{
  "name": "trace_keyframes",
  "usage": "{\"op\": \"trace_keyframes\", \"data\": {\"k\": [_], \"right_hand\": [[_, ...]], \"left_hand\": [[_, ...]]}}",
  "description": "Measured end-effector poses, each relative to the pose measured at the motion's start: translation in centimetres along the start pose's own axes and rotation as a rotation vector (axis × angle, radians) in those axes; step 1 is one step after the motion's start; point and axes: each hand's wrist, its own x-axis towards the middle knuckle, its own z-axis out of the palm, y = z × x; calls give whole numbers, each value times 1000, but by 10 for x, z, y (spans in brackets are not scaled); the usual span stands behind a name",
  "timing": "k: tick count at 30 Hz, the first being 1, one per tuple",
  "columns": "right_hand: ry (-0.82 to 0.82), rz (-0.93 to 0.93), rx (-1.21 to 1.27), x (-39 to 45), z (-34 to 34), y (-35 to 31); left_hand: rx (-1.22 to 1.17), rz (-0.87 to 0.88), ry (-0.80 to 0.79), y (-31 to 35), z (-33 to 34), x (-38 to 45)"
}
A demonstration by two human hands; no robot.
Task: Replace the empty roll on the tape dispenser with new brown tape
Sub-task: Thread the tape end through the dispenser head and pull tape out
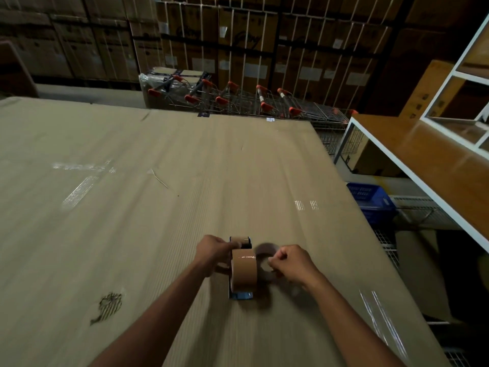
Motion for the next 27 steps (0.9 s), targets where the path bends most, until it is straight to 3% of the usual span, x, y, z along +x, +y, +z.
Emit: {"op": "trace_keyframes", "data": {"k": [4, 12, 17, 20, 27], "right_hand": [[2, -30, -73, 2, 3, -5], [41, -74, -260, 0, 12, -16], [26, -104, -333, 0, 15, -14], [8, -105, -373, -2, 14, -15], [-16, -107, -397, 0, 12, -9]], "left_hand": [[125, 94, 70, 3, 2, 8], [61, 18, -59, 11, -6, 13], [191, -119, -414, 28, -13, -4], [233, -48, -464, 26, -14, -9], [-144, -40, -498, -1, -45, 4]]}}
